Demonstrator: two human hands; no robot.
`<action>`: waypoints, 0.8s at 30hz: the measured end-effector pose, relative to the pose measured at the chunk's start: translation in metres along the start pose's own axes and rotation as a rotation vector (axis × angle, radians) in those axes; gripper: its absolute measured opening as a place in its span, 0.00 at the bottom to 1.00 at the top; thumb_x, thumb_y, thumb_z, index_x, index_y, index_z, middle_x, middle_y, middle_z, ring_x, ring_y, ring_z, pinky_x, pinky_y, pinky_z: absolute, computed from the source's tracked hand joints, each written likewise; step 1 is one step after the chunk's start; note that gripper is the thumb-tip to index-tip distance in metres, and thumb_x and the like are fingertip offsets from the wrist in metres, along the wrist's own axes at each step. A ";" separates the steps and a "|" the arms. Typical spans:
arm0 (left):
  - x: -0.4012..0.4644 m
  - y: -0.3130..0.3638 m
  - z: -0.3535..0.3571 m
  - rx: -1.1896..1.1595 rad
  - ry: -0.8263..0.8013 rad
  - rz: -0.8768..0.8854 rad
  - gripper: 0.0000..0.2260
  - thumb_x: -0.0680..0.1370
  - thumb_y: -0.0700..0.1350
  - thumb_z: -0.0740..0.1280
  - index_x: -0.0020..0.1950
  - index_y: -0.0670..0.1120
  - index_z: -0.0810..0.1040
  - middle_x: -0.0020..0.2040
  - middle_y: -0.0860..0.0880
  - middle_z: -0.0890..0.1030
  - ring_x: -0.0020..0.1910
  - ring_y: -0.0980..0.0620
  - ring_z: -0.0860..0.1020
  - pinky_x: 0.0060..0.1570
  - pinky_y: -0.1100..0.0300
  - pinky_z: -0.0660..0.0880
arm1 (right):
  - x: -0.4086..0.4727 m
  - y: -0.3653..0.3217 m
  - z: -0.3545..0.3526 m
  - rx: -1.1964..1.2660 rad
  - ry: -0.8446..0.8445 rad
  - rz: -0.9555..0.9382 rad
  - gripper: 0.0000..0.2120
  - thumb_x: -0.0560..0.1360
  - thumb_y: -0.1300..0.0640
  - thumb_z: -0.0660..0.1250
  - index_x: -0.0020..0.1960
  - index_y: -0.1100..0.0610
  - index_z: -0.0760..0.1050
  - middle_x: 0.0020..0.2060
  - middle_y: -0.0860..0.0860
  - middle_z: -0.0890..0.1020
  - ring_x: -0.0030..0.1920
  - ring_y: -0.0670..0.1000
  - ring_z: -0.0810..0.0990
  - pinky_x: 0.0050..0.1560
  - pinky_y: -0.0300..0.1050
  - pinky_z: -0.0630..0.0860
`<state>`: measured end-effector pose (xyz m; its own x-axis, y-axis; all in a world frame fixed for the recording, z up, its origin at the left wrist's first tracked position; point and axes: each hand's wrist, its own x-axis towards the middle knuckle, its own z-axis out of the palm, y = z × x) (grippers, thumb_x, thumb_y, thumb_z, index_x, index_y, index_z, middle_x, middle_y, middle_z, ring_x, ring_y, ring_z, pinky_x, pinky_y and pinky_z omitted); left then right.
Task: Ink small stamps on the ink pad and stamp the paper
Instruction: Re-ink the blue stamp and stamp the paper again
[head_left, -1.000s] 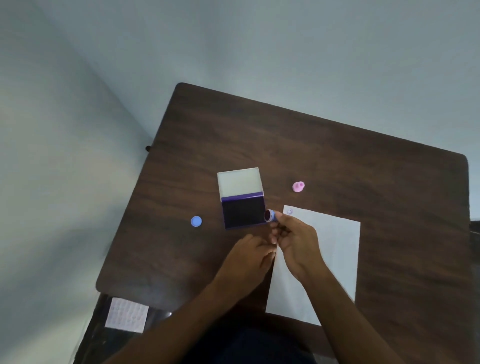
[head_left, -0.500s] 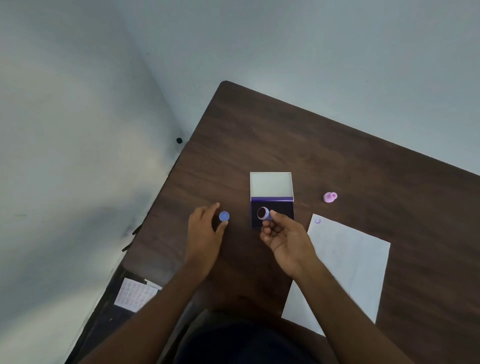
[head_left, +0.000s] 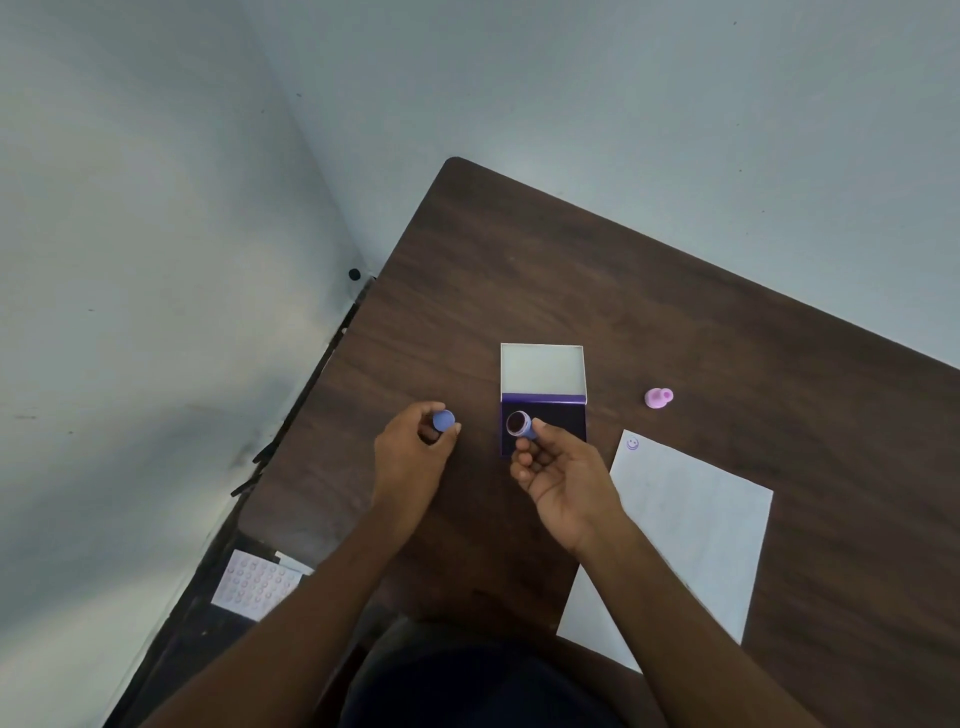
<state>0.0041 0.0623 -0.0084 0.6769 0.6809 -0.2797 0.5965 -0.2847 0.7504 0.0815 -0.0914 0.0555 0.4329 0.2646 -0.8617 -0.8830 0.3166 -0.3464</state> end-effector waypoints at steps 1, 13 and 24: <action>-0.001 0.004 -0.002 -0.060 0.001 -0.039 0.13 0.73 0.47 0.74 0.57 0.50 0.80 0.48 0.59 0.80 0.43 0.65 0.78 0.44 0.77 0.71 | 0.000 0.000 0.000 0.001 0.003 0.001 0.13 0.72 0.61 0.71 0.55 0.65 0.79 0.39 0.58 0.82 0.35 0.52 0.80 0.37 0.45 0.78; -0.005 0.024 -0.011 -0.766 -0.247 -0.325 0.17 0.63 0.46 0.78 0.51 0.46 0.84 0.49 0.47 0.86 0.49 0.53 0.82 0.50 0.60 0.77 | -0.001 0.001 0.003 0.015 -0.001 0.018 0.06 0.73 0.61 0.70 0.47 0.63 0.82 0.37 0.57 0.82 0.37 0.52 0.79 0.42 0.44 0.77; -0.012 0.038 -0.022 -0.639 -0.286 -0.143 0.15 0.72 0.43 0.74 0.59 0.48 0.82 0.48 0.54 0.85 0.45 0.61 0.80 0.46 0.66 0.77 | 0.000 0.001 0.002 0.020 -0.020 0.024 0.06 0.72 0.61 0.71 0.45 0.63 0.84 0.37 0.57 0.82 0.37 0.51 0.79 0.42 0.44 0.77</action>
<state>0.0088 0.0583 0.0367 0.7500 0.4533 -0.4817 0.3777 0.3043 0.8745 0.0807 -0.0896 0.0558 0.4156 0.2900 -0.8621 -0.8894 0.3278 -0.3185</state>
